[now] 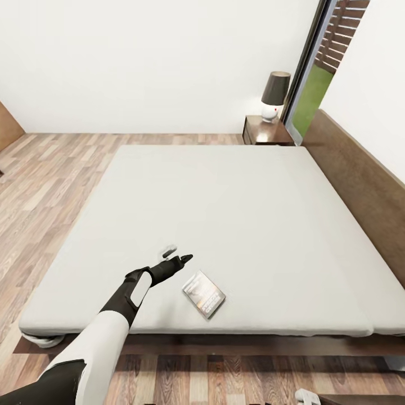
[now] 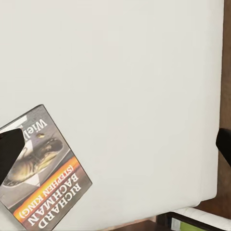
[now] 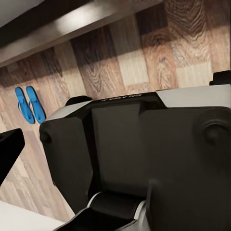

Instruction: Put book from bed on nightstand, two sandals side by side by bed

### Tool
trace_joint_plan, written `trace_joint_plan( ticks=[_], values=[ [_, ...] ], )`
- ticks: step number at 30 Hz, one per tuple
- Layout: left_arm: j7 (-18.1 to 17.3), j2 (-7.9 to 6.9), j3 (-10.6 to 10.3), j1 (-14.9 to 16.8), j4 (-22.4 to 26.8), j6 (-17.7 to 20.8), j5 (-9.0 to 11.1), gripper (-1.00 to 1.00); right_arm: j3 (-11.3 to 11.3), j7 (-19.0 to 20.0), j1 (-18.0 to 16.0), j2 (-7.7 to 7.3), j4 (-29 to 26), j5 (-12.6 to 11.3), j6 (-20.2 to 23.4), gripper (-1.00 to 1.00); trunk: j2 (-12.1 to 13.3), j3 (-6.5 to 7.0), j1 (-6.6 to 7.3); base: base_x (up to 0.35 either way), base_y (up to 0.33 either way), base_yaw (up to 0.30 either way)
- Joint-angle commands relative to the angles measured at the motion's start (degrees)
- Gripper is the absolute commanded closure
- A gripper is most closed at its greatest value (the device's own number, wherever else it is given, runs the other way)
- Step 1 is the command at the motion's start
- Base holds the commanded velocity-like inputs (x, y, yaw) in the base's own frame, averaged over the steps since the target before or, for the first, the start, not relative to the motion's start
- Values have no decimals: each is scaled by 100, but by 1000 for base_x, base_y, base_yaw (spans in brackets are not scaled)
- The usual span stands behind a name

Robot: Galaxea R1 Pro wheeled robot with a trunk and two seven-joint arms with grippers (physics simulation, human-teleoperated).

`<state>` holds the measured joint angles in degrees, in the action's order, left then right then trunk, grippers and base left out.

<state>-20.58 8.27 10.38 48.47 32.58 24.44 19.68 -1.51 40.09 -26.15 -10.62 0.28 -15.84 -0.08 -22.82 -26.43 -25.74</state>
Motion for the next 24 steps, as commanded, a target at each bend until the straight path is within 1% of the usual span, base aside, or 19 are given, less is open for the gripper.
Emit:
trace_joint_plan(
  ticks=[1,6,24],
  values=[
    [-16,8,39,4,3,52,27,-100,-15,20,-4,-2,7,-7,0,-100,-10,-17,-4,148,-134,0],
    [-16,8,42,4,3,52,27,-100,-12,22,-4,-2,4,-7,-1,-100,-10,-62,-4,61,-56,0],
    [-16,8,43,4,3,52,27,-100,-12,22,-4,-2,7,-7,-1,-100,-10,-223,-4,2,-2,0]
  ],
)
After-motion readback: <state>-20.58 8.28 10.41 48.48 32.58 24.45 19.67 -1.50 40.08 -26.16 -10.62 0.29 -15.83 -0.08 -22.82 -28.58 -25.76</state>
